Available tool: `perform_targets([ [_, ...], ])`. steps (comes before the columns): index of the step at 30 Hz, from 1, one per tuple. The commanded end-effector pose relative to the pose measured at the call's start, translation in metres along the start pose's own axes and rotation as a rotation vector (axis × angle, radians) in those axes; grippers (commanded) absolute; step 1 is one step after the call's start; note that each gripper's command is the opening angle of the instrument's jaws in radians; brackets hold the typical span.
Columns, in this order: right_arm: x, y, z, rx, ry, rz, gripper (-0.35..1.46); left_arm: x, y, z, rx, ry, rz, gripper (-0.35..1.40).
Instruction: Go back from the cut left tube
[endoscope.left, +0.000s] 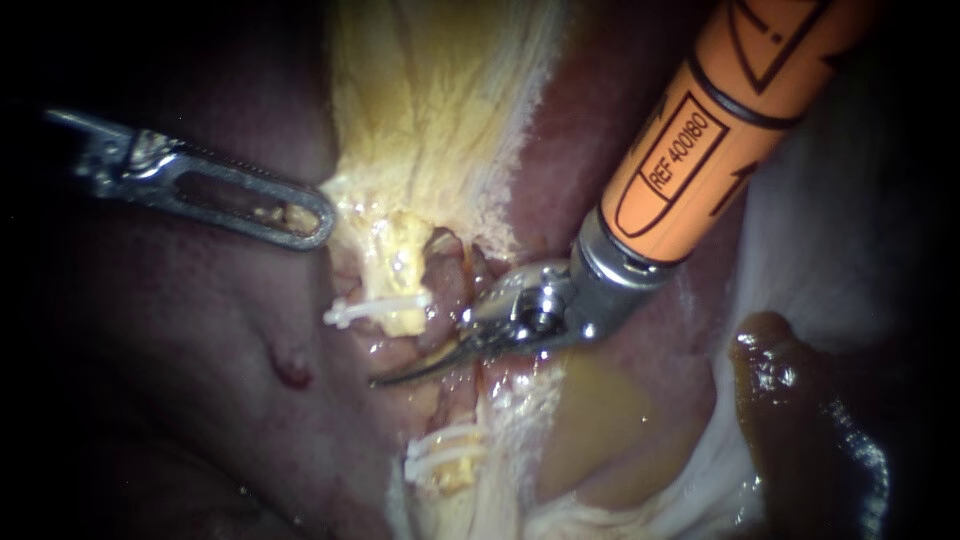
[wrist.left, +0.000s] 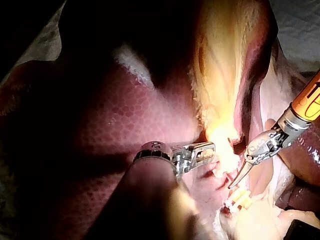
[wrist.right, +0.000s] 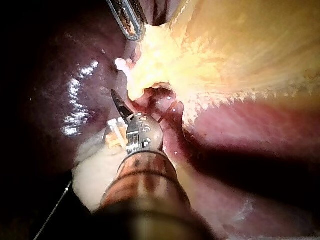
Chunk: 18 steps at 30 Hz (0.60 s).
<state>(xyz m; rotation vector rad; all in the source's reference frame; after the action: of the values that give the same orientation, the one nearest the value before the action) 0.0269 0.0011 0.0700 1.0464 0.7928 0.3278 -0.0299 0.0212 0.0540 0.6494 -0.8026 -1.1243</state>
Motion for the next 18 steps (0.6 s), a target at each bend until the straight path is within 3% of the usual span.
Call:
perform_targets([
  [1,-0.0001,0.0,0.0,0.007,-0.001,-0.001,-0.35,0.0,0.0001,0.0001,0.001,0.0,0.0,-0.35],
  [8,-0.0007,0.0001,0.0005,0.017,-0.008,-0.025,-0.3,0.0,0.0003,0.0002,0.001,0.0,0.001,-0.35],
  [10,-0.0009,0.0002,0.0007,0.02,-0.008,-0.027,0.49,0.0,0.0003,0.0002,0.001,0.0,0.001,-0.35],
  [13,-0.0012,0.0003,0.001,-0.011,0.022,-0.031,1.15,0.0,0.0003,0.0002,0.001,0.0,0.001,-0.35],
  [18,-0.0013,0.0003,0.001,-0.024,0.03,-0.03,1.28,0.0,0.0003,0.0002,0.001,0.0,0.001,-0.35],
])
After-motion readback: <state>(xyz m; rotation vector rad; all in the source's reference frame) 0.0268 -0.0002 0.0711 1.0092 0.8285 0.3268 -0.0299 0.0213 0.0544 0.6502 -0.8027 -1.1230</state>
